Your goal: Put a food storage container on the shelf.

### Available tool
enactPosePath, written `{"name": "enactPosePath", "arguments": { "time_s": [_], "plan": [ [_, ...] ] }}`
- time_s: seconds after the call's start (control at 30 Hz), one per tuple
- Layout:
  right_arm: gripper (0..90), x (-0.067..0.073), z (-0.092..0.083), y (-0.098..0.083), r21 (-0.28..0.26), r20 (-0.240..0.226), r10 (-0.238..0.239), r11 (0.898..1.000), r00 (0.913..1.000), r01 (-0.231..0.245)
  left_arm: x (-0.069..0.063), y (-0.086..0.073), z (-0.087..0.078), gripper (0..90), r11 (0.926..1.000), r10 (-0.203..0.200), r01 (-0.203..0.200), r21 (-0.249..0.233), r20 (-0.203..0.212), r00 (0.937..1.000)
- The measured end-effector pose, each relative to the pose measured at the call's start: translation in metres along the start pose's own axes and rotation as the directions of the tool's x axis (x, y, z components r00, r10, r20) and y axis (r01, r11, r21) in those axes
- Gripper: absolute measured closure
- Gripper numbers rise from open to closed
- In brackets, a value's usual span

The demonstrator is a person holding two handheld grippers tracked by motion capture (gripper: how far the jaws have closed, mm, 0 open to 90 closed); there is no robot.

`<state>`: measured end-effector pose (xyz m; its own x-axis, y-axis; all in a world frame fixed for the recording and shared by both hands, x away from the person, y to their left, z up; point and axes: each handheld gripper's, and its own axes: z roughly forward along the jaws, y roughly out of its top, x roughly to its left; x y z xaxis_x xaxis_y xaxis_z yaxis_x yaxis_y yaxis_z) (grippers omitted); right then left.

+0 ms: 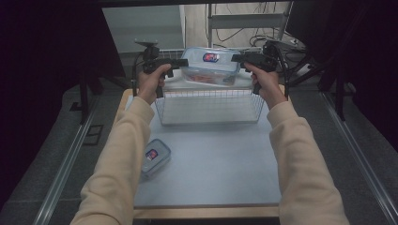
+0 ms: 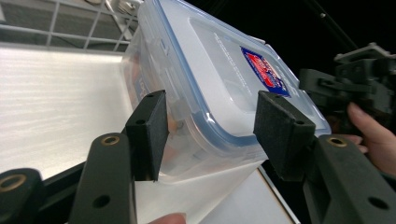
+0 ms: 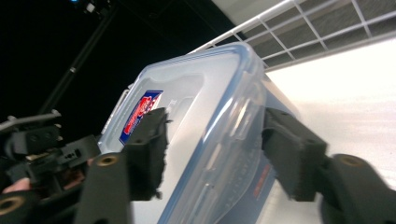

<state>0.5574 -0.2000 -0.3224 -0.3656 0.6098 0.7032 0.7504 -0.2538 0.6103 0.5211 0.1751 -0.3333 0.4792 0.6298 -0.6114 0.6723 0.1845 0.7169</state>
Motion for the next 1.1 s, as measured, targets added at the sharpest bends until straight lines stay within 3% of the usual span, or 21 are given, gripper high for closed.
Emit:
{"name": "enactPosePath", "arguments": {
  "time_s": [0.1, 0.23, 0.27, 0.3, 0.33, 0.37, 0.4, 0.43, 0.47, 0.5, 0.53, 0.67, 0.7, 0.73, 0.8, 0.83, 0.87, 0.9, 0.97, 1.03, 1.1],
  "plan": [
    [34.5, 0.006, -0.002, -0.002, -0.021, 0.046, -0.052, 0.998, 0.9976, 0.053, -0.002, -0.001, 0.0, 44.4, 0.9997, 0.023, -0.023, -0.01, -0.011, 0.9997],
    [30.8, 0.022, -0.011, -0.01, -0.043, 0.114, -0.209, 0.976, 0.9713, 0.215, -0.005, -0.004, -0.008, 41.0, 0.9963, 0.08, -0.081, -0.028, -0.036, 0.9961],
    [30.7, 0.025, -0.014, -0.011, -0.046, 0.123, -0.239, 0.968, 0.9632, 0.246, -0.007, -0.005, -0.01, 40.8, 0.9949, 0.095, -0.096, -0.029, -0.04, 0.9947],
    [30.7, 0.025, -0.014, -0.011, -0.046, 0.123, -0.239, 0.968, 0.9632, 0.246, -0.007, -0.005, -0.01, 40.5, 0.9949, 0.095, -0.096, -0.029, -0.04, 0.9947],
    [30.7, 0.028, -0.017, -0.012, -0.042, 0.131, -0.269, 0.96, 0.9541, 0.277, -0.008, -0.006, -0.013, 40.5, 0.9937, 0.107, -0.108, -0.029, -0.04, 0.9934],
    [30.9, 0.033, -0.025, -0.013, -0.036, 0.138, -0.319, 0.945, 0.9378, 0.326, -0.009, -0.008, -0.016, 39.4, 0.9918, 0.125, -0.126, -0.02, -0.043, 0.9912],
    [31.6, 0.035, -0.029, -0.013, -0.033, 0.136, -0.34, 0.937, 0.9304, 0.348, -0.013, -0.011, -0.022, 39.2, 0.9889, 0.146, -0.147, -0.019, -0.045, 0.9882],
    [31.6, 0.035, -0.029, -0.013, -0.033, 0.136, -0.34, 0.937, 0.9304, 0.348, -0.013, -0.011, -0.022, 39.1, 0.9889, 0.146, -0.147, -0.019, -0.045, 0.9882],
    [34.6, 0.039, -0.038, -0.016, -0.02, 0.124, -0.384, 0.921, 0.9148, 0.39, -0.015, -0.013, -0.026, 39.0, 0.9868, 0.16, -0.161, -0.017, -0.049, 0.9859],
    [34.6, 0.039, -0.038, -0.016, -0.02, 0.124, -0.384, 0.921, 0.9148, 0.39, -0.017, -0.015, -0.029, 39.0, 0.9847, 0.172, -0.173, -0.023, -0.05, 0.9839],
    [39.1, 0.043, -0.046, -0.021, -0.007, 0.119, -0.421, 0.905, 0.899, 0.425, -0.019, -0.018, -0.033, 39.0, 0.984, 0.174, -0.176, -0.03, -0.045, 0.9837],
    [50.6, 0.046, -0.057, -0.032, -0.009, 0.112, -0.46, 0.886, 0.8805, 0.464, -0.031, -0.029, -0.045, 39.0, 0.9757, 0.216, -0.217, -0.028, -0.033, 0.9758],
    [61.9, 0.046, -0.062, -0.042, 0.001, 0.104, -0.491, 0.87, 0.8651, 0.493, -0.034, -0.032, -0.047, 39.0, 0.9729, 0.229, -0.23, -0.025, -0.029, 0.973],
    [61.9, 0.046, -0.062, -0.042, 0.001, 0.104, -0.491, 0.87, 0.8651, 0.493, -0.038, -0.035, -0.05, 39.0, 0.9689, 0.246, -0.247, -0.017, -0.031, 0.9687],
    [73.2, 0.046, -0.065, -0.052, 0.027, 0.108, -0.525, 0.85, 0.8442, 0.525, -0.046, -0.045, -0.055, 38.9, 0.9564, 0.291, -0.292, -0.006, -0.041, 0.9557],
    [82.8, 0.046, -0.064, -0.064, 0.051, 0.101, -0.562, 0.827, 0.8211, 0.56, -0.05, -0.052, -0.058, 38.0, 0.9514, 0.308, -0.308, 0.005, -0.044, 0.9505],
    [85.8, 0.046, -0.063, -0.069, 0.066, 0.097, -0.581, 0.814, 0.8081, 0.577, -0.05, -0.052, -0.058, 37.3, 0.9514, 0.308, -0.308, 0.005, -0.044, 0.9505],
    [85.8, 0.046, -0.063, -0.069, 0.066, 0.097, -0.581, 0.814, 0.8081, 0.577, -0.051, -0.056, -0.06, 37.3, 0.951, 0.309, -0.309, 0.011, -0.041, 0.9501],
    [89.2, 0.047, -0.056, -0.081, 0.098, 0.087, -0.62, 0.784, 0.7799, 0.612, -0.053, -0.066, -0.062, 35.0, 0.9489, 0.316, -0.315, 0.019, -0.039, 0.9481],
    [89.3, 0.049, -0.049, -0.085, 0.111, 0.087, -0.635, 0.772, 0.7674, 0.626, -0.056, -0.083, -0.065, 33.2, 0.9409, 0.338, -0.335, 0.047, -0.055, 0.9396],
    [89.3, 0.051, -0.046, -0.086, 0.115, 0.089, -0.64, 0.768, 0.7631, 0.63, -0.057, -0.09, -0.066, 31.2, 0.9389, 0.343, -0.34, 0.054, -0.061, 0.9374]
  ]
}}
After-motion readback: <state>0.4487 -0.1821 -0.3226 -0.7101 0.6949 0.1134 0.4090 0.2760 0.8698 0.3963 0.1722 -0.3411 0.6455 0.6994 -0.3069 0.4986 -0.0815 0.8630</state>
